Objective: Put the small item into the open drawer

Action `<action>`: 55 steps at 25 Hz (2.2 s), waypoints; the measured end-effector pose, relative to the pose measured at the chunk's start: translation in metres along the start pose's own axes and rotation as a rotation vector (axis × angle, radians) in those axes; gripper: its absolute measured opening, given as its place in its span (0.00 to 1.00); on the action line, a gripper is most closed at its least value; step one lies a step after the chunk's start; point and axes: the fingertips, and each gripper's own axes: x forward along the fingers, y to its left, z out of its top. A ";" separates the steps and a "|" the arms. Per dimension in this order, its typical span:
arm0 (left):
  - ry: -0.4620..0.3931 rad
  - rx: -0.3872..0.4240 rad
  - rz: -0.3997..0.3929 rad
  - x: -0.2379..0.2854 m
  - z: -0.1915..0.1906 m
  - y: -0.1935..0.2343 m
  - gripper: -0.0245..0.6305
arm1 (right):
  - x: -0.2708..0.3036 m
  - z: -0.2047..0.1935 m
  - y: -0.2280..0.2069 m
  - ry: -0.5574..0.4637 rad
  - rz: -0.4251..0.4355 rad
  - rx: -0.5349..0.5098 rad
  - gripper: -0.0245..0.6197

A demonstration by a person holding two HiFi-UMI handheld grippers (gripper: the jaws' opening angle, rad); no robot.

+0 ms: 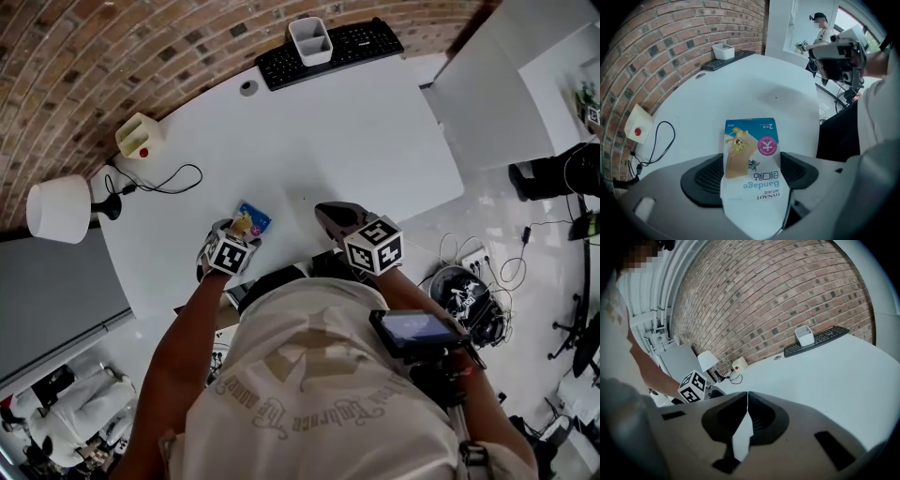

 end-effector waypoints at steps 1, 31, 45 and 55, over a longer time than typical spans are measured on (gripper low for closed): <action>-0.007 -0.009 -0.001 -0.002 0.001 -0.002 0.62 | 0.000 -0.001 0.001 0.004 0.005 -0.002 0.05; -0.329 -0.458 0.088 -0.092 -0.053 -0.009 0.62 | 0.076 -0.030 0.102 0.193 0.274 -0.114 0.05; -0.341 -0.683 0.179 -0.118 -0.146 -0.029 0.62 | 0.111 -0.072 0.181 0.334 0.456 -0.189 0.05; -0.327 -0.770 0.218 -0.126 -0.186 -0.053 0.62 | 0.115 -0.100 0.212 0.378 0.533 -0.211 0.05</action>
